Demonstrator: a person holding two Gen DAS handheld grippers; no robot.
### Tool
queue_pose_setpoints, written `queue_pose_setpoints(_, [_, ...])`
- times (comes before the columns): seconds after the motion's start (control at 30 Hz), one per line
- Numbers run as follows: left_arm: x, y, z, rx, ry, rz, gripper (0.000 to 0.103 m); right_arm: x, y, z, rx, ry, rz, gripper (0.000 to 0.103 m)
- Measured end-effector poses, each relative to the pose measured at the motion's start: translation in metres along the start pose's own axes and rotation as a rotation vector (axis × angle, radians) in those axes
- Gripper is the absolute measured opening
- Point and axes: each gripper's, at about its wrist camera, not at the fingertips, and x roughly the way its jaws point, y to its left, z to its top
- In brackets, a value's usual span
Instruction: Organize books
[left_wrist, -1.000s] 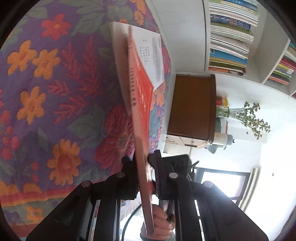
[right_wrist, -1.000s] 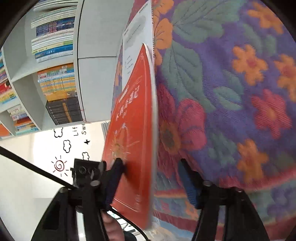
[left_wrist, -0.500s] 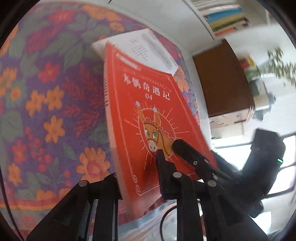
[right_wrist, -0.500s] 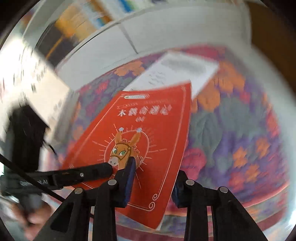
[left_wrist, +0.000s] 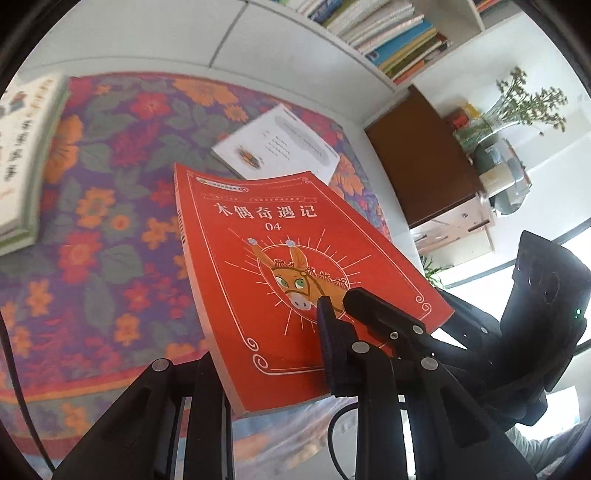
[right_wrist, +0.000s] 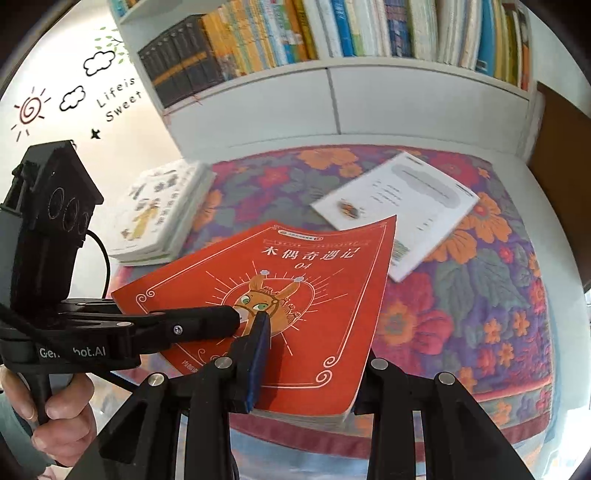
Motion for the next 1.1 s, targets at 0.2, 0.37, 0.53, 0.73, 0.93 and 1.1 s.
queue_pose_setpoints(0.2, [-0.065,0.030,0.000,0.007,-0.096,0.007,0.022,-0.009,0.062,0.022,-0.051,-0.053,0.031,0.033])
queue_pose_setpoints(0.37, [-0.123,0.071,0.006,-0.014,-0.190,0.044,0.022,-0.001,0.121,0.048,-0.098,-0.091,0.086,0.033])
queue_pose_setpoints(0.53, [-0.163,0.122,0.014,-0.057,-0.249,0.089,0.022,0.027,0.183,0.073,-0.156,-0.092,0.119,0.033])
queue_pose_setpoints(0.73, [-0.175,0.167,0.024,-0.105,-0.275,0.123,0.022,0.072,0.226,0.099,-0.166,-0.050,0.167,0.034])
queue_pose_setpoints(0.93, [-0.160,0.203,0.038,-0.146,-0.250,0.124,0.022,0.118,0.235,0.110,-0.110,0.008,0.178,0.034])
queue_pose_setpoints(1.1, [-0.150,0.234,0.043,-0.203,-0.213,0.100,0.029,0.149,0.230,0.116,-0.044,0.052,0.187,0.035])
